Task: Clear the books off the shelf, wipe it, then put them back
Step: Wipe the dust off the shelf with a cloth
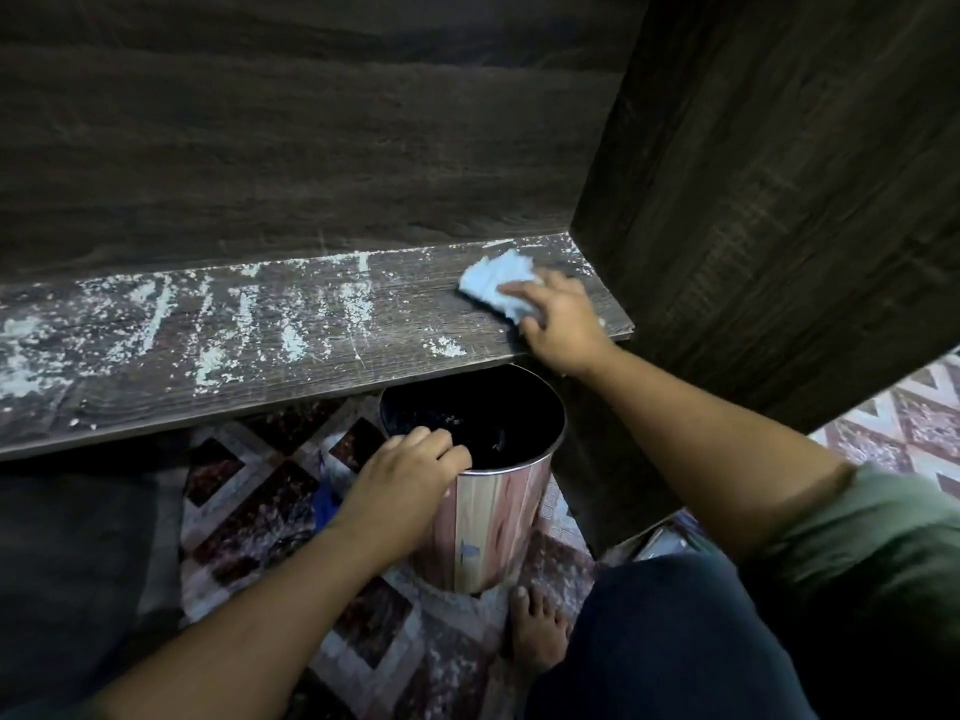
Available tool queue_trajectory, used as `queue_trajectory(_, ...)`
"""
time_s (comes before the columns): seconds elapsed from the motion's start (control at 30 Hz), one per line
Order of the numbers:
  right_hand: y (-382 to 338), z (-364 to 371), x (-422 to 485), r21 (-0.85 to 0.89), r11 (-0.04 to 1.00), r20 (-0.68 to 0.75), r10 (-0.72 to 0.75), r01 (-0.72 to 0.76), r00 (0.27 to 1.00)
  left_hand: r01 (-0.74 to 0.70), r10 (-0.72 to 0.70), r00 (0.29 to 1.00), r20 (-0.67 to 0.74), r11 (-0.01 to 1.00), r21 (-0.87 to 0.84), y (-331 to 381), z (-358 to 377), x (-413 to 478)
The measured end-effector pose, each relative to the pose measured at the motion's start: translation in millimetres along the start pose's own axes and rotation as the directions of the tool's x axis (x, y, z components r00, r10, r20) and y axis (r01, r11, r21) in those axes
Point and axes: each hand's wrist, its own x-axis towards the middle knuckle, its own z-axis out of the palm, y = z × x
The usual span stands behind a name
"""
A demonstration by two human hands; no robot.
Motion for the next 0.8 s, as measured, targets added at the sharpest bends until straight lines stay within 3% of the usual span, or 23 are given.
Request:
queue_trajectory(0.07,23.0,-13.1,16.2,-0.1,0.979,-0.1,0.167,-0.177,0.981,0.0,0.0,1.0,0.004,1.0,-0.005,-0.9,3.1,0.9)
queue_trajectory(0.13,43.2,-18.4,31.6,-0.16,0.933,-0.037,0.321,-0.323,0.946,0.008,-0.008,1.0,0.001,1.0,-0.016,-1.7,5.7,2.0)
queue_trajectory(0.2,48.8,-11.1,40.4,-0.198,0.912,0.073,0.38,-0.36,0.922,0.018,-0.019,1.0,-0.004,1.0,-0.017,-2.3,7.6,3.5)
queue_trajectory(0.27,42.4,3.0,43.6,-0.214,0.9,0.051,0.399,-0.38,0.915,0.024,-0.024,1.0,-0.011,1.0,-0.019,-3.1,8.9,5.0)
queue_trajectory(0.37,20.8,14.3,39.8,-0.247,0.902,-0.024,0.36,-0.354,0.933,0.038,-0.039,0.999,-0.015,0.999,-0.014,-4.1,9.1,7.3)
queue_trajectory(0.43,6.6,20.1,31.1,-0.245,0.939,-0.015,0.245,-0.241,0.969,0.038,-0.038,0.999,-0.017,0.999,-0.007,-4.2,8.5,8.1)
queue_trajectory(0.53,-7.7,27.2,20.1,-0.063,0.997,0.006,0.045,-0.044,0.999,0.034,-0.034,0.999,-0.016,0.999,-0.004,-3.8,9.0,7.9)
queue_trajectory(0.6,-5.6,25.4,24.5,0.017,0.999,-0.061,0.043,-0.042,0.997,0.034,-0.034,0.999,-0.024,0.999,-0.008,-4.1,9.4,5.9)
queue_trajectory(0.7,16.7,9.8,43.8,-0.073,0.96,-0.272,0.241,-0.27,0.932,0.035,-0.036,0.999,-0.041,0.999,-0.034,-7.2,12.6,-0.6)
queue_trajectory(0.73,26.0,3.8,49.5,-0.084,0.927,-0.275,0.331,-0.366,0.903,0.033,-0.035,0.999,-0.042,0.998,-0.046,-8.5,13.8,-2.6)
queue_trajectory(0.8,39.1,-3.7,59.7,-0.104,0.872,-0.136,0.465,-0.479,0.875,0.025,-0.027,0.999,-0.038,0.998,-0.052,-10.0,15.6,-5.0)
